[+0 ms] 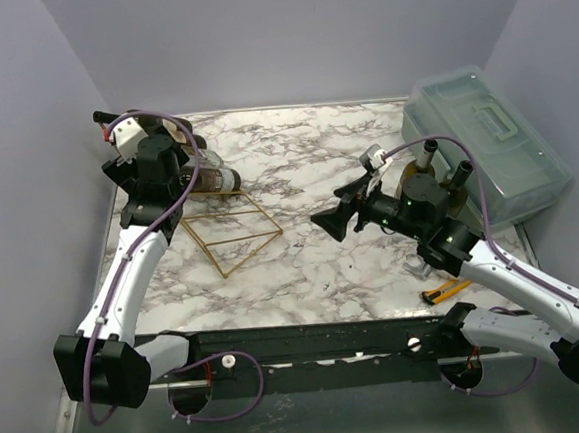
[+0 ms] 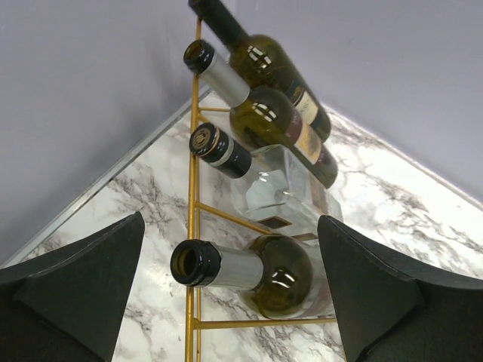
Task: Put the wine bottle on the wine rack
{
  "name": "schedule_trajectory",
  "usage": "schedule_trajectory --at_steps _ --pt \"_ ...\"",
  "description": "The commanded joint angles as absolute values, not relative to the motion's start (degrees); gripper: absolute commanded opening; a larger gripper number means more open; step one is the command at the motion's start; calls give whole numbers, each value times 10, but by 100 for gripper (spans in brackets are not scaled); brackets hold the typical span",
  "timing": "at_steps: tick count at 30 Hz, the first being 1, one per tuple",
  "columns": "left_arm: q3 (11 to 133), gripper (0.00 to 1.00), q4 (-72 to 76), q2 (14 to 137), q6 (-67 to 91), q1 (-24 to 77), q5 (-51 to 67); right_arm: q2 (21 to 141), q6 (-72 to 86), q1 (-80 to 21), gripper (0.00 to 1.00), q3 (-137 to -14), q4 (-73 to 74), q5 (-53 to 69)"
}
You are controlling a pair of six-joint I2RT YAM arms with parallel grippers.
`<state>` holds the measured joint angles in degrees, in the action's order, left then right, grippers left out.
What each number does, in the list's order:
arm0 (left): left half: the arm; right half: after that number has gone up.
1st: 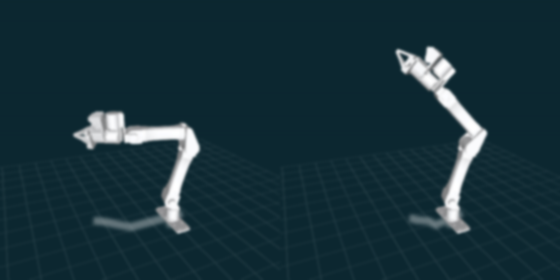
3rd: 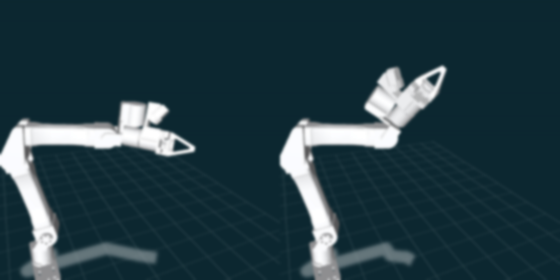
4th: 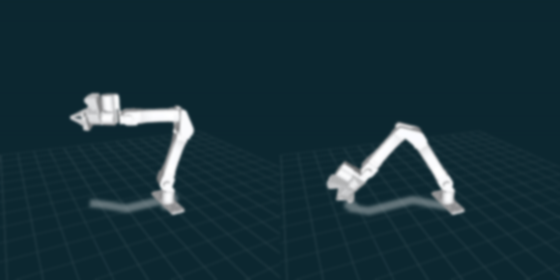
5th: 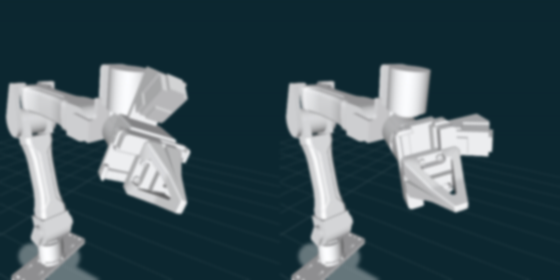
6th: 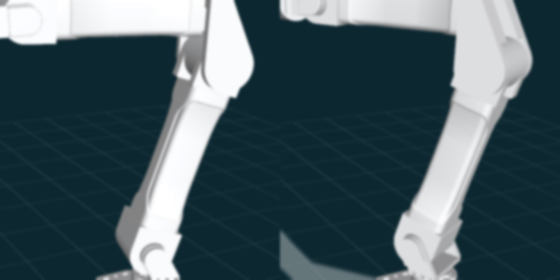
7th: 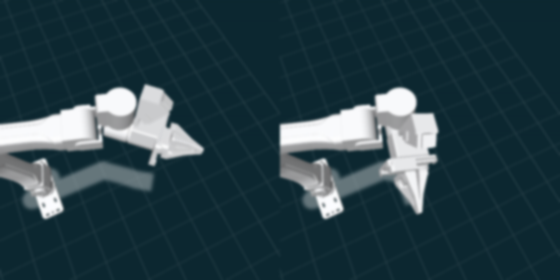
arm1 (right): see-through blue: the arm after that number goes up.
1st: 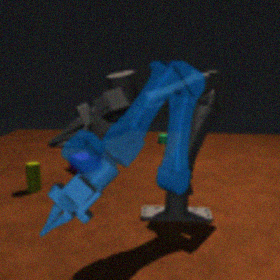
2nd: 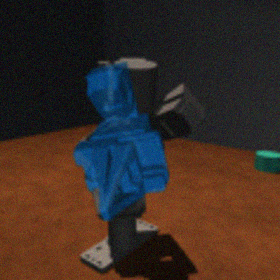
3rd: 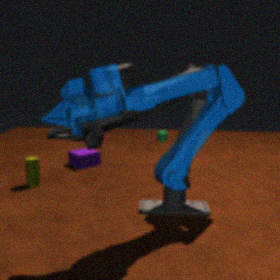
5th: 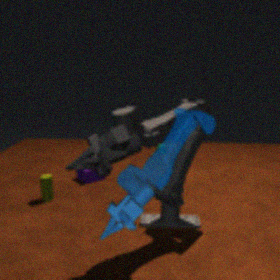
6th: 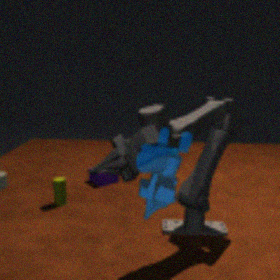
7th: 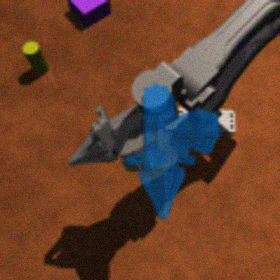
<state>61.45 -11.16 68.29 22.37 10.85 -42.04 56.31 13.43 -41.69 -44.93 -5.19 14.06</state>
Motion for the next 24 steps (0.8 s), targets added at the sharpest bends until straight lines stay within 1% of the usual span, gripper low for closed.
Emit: schedule_trajectory --at_steps 1,10,14,20,22,24 --pt "654 99 -138 642 203 108 -339 553 123 -421 100 -479 -4 67" --pt "679 99 -149 622 197 108 -77 518 158 -421 100 -518 84 -121" --pt "684 99 -150 625 231 110 49 491 143 -421 100 -546 130 -181" --pt "683 99 -97 673 325 150 113 445 140 -421 100 -568 171 -256" --pt "695 99 -80 700 330 189 119 429 143 -421 100 -571 177 -267" --pt "713 99 -73 729 306 249 95 412 144 -421 100 -573 180 -267"
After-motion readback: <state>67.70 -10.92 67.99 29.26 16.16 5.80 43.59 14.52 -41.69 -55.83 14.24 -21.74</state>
